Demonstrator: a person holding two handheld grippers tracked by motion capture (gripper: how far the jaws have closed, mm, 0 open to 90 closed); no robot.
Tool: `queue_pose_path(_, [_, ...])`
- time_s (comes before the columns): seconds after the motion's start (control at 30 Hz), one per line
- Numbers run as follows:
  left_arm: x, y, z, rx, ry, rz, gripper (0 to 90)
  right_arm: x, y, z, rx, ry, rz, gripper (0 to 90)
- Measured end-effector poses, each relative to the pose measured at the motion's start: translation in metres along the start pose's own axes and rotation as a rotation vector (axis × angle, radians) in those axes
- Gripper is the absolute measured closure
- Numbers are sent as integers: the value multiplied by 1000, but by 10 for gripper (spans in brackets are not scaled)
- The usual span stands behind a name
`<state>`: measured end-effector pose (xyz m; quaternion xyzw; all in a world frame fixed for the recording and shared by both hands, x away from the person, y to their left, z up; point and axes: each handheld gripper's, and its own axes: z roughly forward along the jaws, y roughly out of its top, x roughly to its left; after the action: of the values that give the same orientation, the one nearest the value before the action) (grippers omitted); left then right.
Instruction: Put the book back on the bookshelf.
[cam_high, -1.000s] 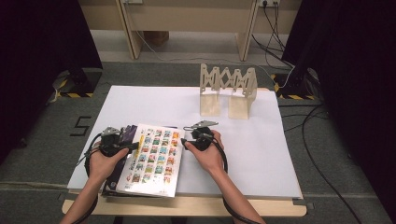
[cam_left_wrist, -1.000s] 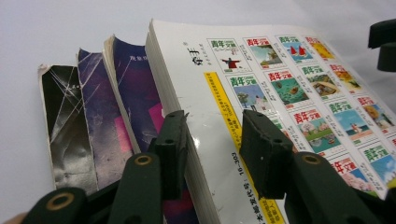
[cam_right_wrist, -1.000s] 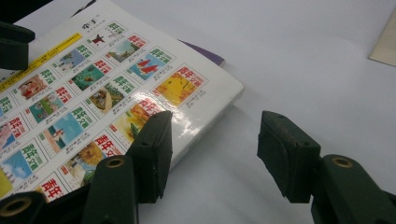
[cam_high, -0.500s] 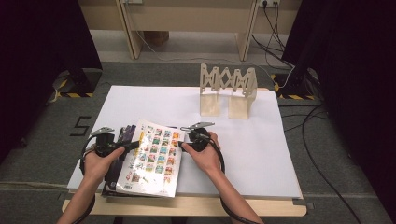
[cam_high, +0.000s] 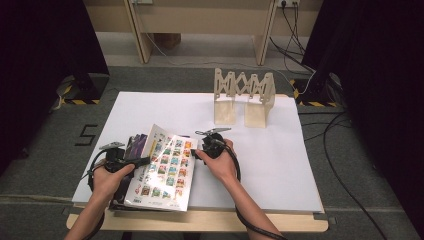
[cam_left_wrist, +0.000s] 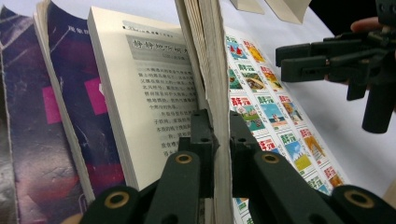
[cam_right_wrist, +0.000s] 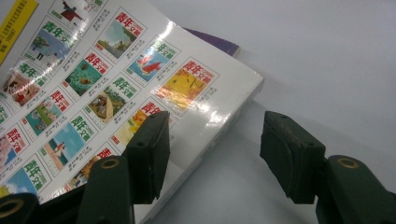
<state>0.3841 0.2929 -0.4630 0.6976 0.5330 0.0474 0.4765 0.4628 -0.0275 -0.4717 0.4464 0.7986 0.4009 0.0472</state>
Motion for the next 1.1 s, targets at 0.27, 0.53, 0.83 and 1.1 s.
queue_pose_path(0.27, [6, -4, -4, -10, 13, 5, 839, -1, 10, 10, 32, 52, 47, 384])
queue_pose_path(0.53, [10, -6, -7, -10, 15, -4, 833, 0, 18, 22, 55, 101, 93, 347])
queue_pose_path(0.83, [11, -7, -6, -8, 23, 4, 811, -2, 23, 34, 66, 137, 150, 295])
queue_pose_path(1.1, [10, -5, -5, 4, 35, 16, 810, -6, 24, 44, 62, 183, 220, 269])
